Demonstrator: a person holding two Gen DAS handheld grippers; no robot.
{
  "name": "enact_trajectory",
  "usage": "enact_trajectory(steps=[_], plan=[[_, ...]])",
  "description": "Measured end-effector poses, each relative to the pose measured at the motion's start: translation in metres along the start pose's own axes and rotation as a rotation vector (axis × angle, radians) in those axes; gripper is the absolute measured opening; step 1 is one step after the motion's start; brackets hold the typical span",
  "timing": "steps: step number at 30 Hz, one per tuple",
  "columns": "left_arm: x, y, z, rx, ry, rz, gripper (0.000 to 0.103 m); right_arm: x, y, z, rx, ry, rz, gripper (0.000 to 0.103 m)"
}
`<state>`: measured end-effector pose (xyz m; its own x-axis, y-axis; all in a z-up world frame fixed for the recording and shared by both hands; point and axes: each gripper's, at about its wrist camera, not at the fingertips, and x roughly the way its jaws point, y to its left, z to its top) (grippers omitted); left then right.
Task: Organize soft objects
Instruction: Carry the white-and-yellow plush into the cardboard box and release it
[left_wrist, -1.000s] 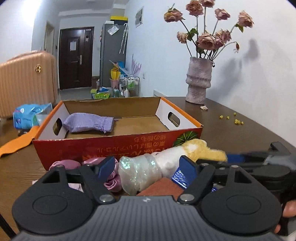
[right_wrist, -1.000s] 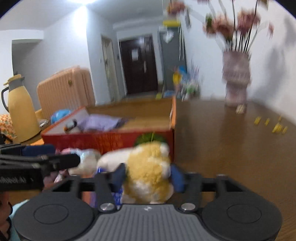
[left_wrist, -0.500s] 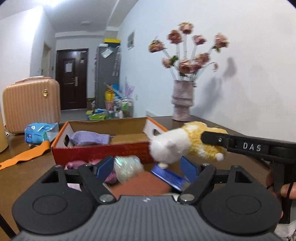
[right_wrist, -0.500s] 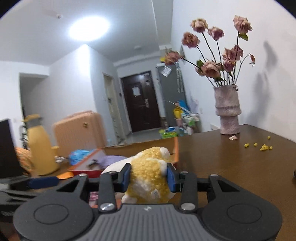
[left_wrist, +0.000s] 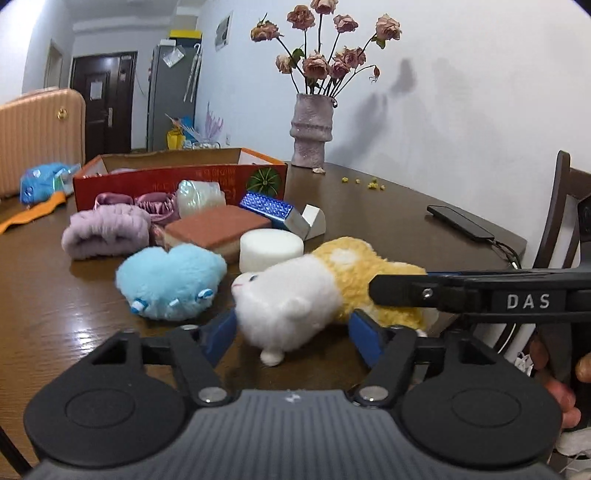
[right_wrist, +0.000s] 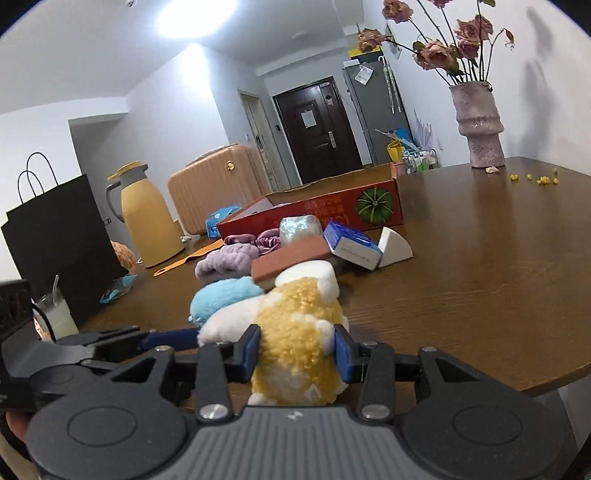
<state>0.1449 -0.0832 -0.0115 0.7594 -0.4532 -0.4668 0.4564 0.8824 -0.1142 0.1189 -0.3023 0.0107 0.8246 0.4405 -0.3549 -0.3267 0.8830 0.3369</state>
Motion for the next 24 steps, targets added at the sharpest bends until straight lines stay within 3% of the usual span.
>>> enact_trajectory(steps=[2, 5, 13, 18, 22, 24], plan=[[0.001, 0.005, 0.0, -0.007, -0.011, -0.002, 0.046, -0.002, -0.003, -0.002, 0.01, -0.002, -0.005, 0.042], [0.009, 0.01, 0.001, 0.003, 0.001, -0.01, 0.039, 0.001, -0.006, -0.005, 0.014, 0.014, -0.003, 0.043], [0.005, 0.015, 0.021, -0.032, -0.052, -0.058, 0.036, 0.0, -0.004, 0.013, -0.016, 0.0, 0.008, 0.04], [0.015, 0.042, 0.088, -0.061, -0.159, -0.114, 0.036, 0.012, -0.006, 0.076, -0.065, -0.068, 0.044, 0.04], [0.069, 0.084, 0.166, -0.066, -0.172, -0.125, 0.037, 0.069, -0.014, 0.155, -0.144, -0.1, 0.034, 0.04], [0.11, 0.112, 0.199, -0.118, -0.177, -0.118, 0.038, 0.111, -0.025, 0.195, -0.137, -0.083, 0.032, 0.04]])
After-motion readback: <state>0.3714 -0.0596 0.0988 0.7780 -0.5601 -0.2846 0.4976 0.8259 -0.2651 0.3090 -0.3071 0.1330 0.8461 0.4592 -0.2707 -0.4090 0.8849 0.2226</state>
